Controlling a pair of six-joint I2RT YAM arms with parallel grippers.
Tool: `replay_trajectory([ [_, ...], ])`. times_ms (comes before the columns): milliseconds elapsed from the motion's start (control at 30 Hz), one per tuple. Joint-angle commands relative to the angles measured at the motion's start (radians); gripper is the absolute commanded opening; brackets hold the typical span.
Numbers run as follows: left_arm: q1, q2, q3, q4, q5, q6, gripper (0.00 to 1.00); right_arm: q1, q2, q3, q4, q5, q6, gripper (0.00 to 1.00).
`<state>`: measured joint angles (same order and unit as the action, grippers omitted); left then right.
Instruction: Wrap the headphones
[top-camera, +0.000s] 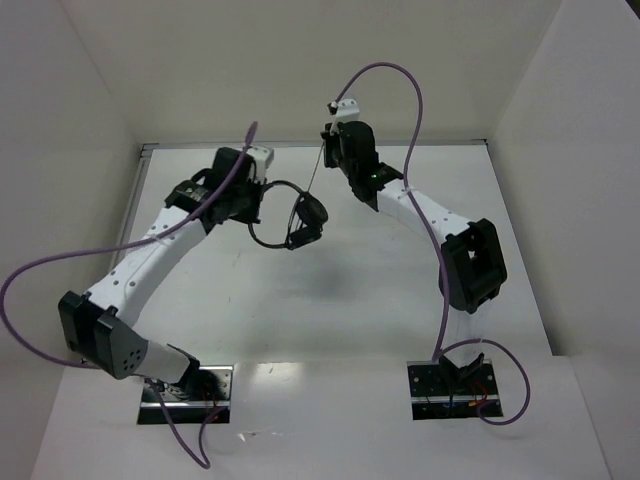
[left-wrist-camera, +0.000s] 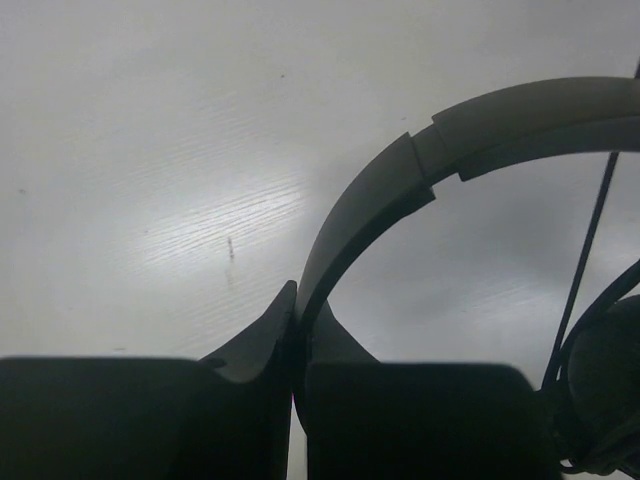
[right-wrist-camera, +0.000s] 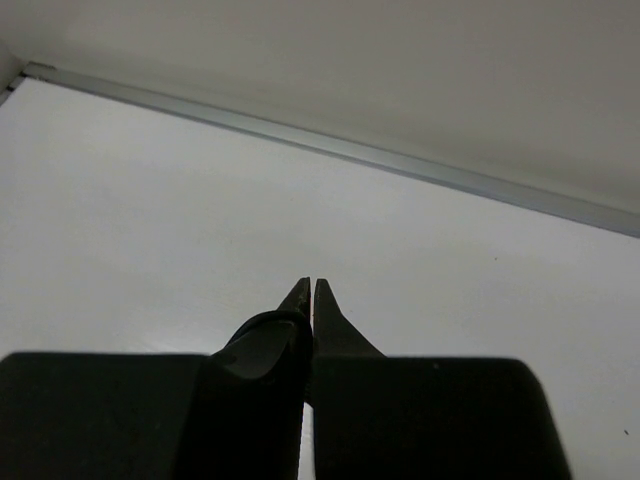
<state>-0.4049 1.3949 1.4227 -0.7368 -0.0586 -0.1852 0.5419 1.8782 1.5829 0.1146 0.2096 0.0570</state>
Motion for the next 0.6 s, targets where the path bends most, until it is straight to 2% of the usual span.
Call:
replay_trajectory([
  [0,-0.095,0.091,0.038,-0.096,-0.319,0.076,0.01,-0.042,0.016,0.061,-0.045,0.016,-0.016,0.01],
  [133,-0.104,0.188,0.059,-0.096,-0.473,0.032,0.01,-0.042,-0.005,0.061,-0.105,-0.022,-0.006,0.01],
  [267,-0.104,0.225,0.059,-0.006,-0.553,0.032,0.01,-0.042,-0.03,0.081,-0.167,-0.065,0.003,0.01],
  [333,-0.104,0.253,0.059,0.023,-0.636,0.018,0.01,-0.031,-0.039,0.081,-0.188,-0.084,0.024,0.01],
  [467,-0.104,0.279,-0.004,0.195,-0.777,0.009,0.01,0.006,-0.079,0.071,-0.222,-0.154,0.076,0.01],
  [567,-0.104,0.3,-0.071,0.278,-0.816,-0.014,0.01,0.062,-0.088,0.081,-0.265,-0.19,0.087,0.01],
])
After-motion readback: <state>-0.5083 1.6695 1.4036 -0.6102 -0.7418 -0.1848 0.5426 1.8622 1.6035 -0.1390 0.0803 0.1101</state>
